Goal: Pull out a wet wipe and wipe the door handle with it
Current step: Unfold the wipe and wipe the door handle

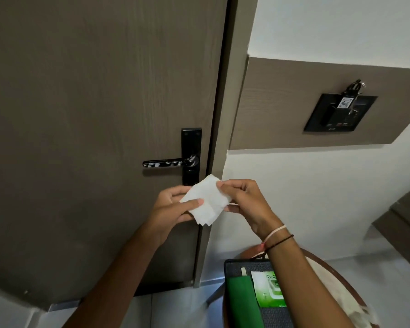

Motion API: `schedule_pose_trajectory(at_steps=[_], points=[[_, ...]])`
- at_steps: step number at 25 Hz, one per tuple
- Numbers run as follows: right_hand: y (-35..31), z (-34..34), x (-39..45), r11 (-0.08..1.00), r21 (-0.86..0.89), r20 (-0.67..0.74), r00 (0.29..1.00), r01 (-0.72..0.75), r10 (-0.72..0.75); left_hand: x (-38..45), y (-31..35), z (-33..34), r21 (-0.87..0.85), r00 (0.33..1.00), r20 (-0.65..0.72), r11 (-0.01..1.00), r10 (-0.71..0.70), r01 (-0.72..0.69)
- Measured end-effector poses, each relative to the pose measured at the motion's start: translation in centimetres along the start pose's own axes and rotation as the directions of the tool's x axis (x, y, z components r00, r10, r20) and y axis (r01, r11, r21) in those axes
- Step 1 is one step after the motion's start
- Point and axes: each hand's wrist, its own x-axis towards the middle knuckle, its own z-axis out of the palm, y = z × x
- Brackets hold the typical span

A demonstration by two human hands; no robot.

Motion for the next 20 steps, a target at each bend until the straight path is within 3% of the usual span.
schedule_pose_trajectory(at_steps=[3,5,8,11,13,15,17,19,20], points=[[0.9,-0.1,-0.1,0.922,0.361,0.045,0.990,-0.139,0.132,0.3,-0.1,-0.4,-0.055,0.999,0.035,0.998,-0.013,0.015],[2.2,0.6,-0.5,0.759,0.593,0.209,0.962,-0.268,0.176,0.4,-0.1,-0.1,-0.054,0.998,0.063,0.999,0.003,0.000],[4.3,2.4,-0.9,0.565,0.701,0.371,0.899,-0.434,0.231,0.1,-0.1,0.2,0.083,0.997,0.060,0.995,0.047,-0.052],[5.6,3.6,-0.9,0.409,0.782,0.366,0.878,-0.470,0.310,-0.5,-0.1,-0.3,0.277,0.986,-0.132,0.959,0.100,-0.060],[5.1,3.9,-0.9,0.352,0.816,0.327,0.868,-0.459,0.373,-0.8,0.4,-1.3,0.501,0.942,-0.233,0.860,0.242,-0.097],[3.9,4.5,-0.1,0.433,0.850,0.100,0.899,-0.300,0.426,-0.3,2.0,-3.2,0.783,0.827,-0.216,0.598,0.520,-0.171],[2.2,6.3,1.0,0.656,0.749,-0.242,0.885,-0.091,0.399,1.3,5.0,-5.9,0.965,0.595,-0.030,0.179,0.803,-0.194],[0.5,9.3,2.0,0.879,0.473,-0.516,0.827,0.059,0.222,4.0,9.0,-8.4,0.973,0.392,0.229,-0.224,0.891,-0.060],[0.0,11.0,2.5,0.938,0.325,-0.599,0.794,0.121,0.105,5.5,10.8,-9.5,0.931,0.358,0.336,-0.366,0.871,0.015]])
